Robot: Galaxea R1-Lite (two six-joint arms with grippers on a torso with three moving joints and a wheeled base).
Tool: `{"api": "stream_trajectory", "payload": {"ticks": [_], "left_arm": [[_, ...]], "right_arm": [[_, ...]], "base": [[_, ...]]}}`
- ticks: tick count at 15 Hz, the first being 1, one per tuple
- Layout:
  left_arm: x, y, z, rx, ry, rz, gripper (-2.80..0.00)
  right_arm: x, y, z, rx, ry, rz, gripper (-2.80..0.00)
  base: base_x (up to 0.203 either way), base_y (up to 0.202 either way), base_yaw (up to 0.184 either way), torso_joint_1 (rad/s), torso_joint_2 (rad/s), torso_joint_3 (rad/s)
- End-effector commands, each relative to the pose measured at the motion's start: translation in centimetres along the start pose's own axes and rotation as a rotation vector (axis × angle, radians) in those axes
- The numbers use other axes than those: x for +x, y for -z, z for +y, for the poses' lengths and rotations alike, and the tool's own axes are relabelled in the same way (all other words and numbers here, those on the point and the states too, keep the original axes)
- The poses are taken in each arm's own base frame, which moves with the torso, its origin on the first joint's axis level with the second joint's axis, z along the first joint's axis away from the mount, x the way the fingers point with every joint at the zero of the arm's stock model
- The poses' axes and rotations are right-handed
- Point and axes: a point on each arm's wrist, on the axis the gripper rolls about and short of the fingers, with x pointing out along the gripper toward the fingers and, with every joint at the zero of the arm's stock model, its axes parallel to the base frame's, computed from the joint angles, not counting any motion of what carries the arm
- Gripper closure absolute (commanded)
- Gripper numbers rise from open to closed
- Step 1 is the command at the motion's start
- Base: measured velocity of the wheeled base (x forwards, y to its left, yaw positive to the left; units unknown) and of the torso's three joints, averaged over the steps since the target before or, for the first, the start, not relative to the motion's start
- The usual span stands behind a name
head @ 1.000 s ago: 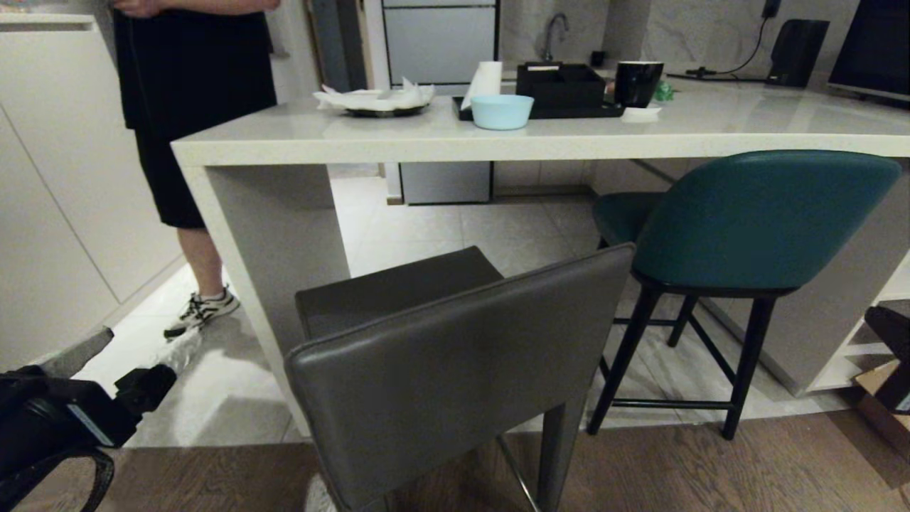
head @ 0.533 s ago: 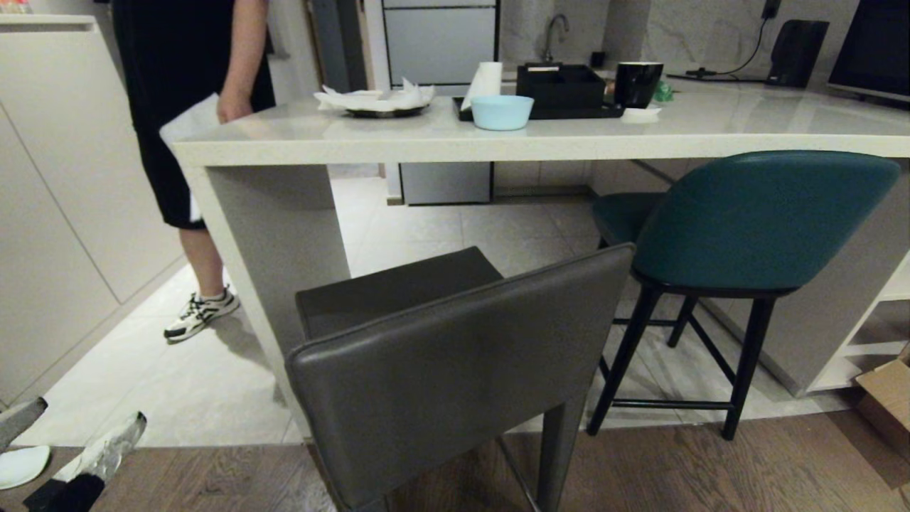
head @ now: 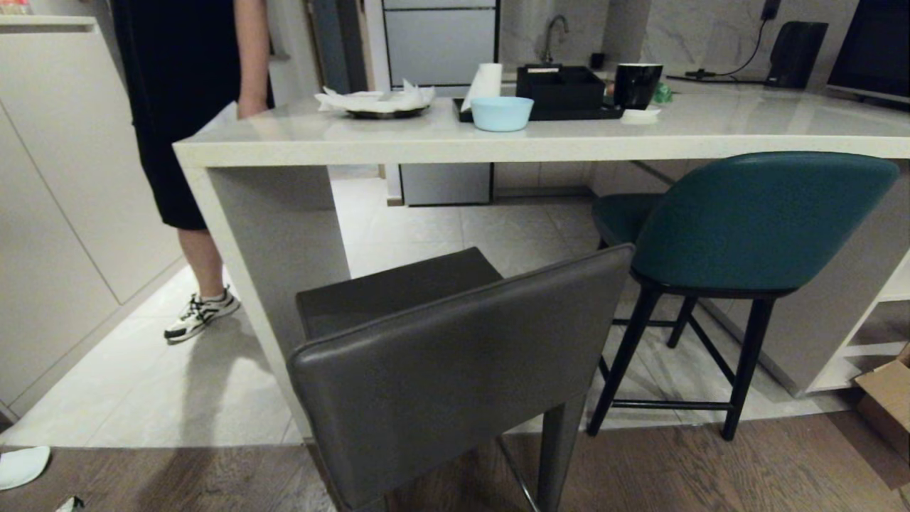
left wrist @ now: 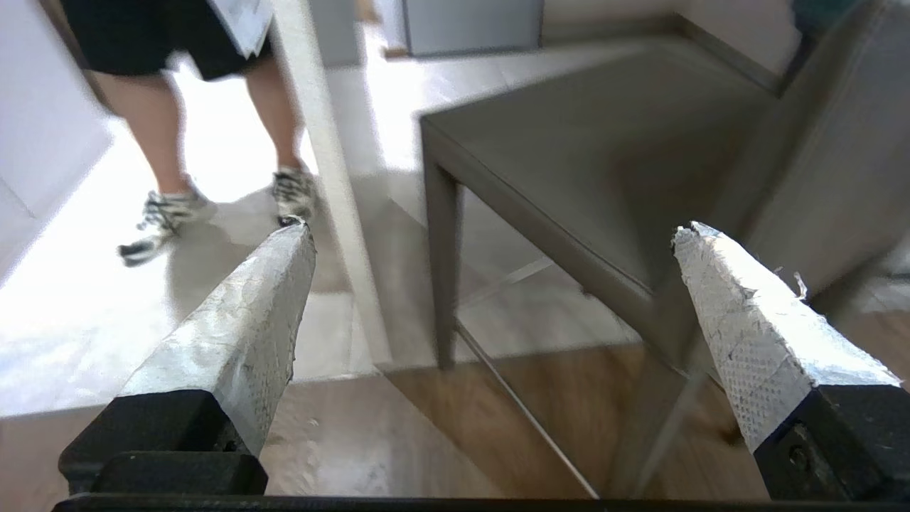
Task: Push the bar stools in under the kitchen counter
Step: Pull the blue chair out from under the dining table
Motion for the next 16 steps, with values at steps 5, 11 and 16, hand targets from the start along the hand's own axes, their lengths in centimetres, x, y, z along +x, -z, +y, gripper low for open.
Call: {"api": "stream_trajectory", "payload": {"ticks": [5, 11, 16], "left_arm": [[-0.8, -2.0, 0.1, -0.001, -0.015, -0.093, -2.80], [-2.6, -0.6, -0.3, 0.013, -0.093, -0.028, 0.00], [-3.9, 3.8, -1.2, 0.006, 0.127, 0.035, 0.00]], "right_arm": [[-2.2, 0.2, -0.4, -0.008, 0.010, -0.037, 0.00], [-2.3, 0.0, -0.4, -0.016, 0.042, -0.035, 0.00], [-1.9, 1.7, -0.2, -0.039, 0.006, 0.013, 0.00]], "base": [[0.000, 0.000, 0.000, 0.000, 0.00, 0.000], [0.000, 0.000, 0.000, 0.000, 0.00, 0.000], [0.000, 0.000, 0.000, 0.000, 0.00, 0.000]]}}
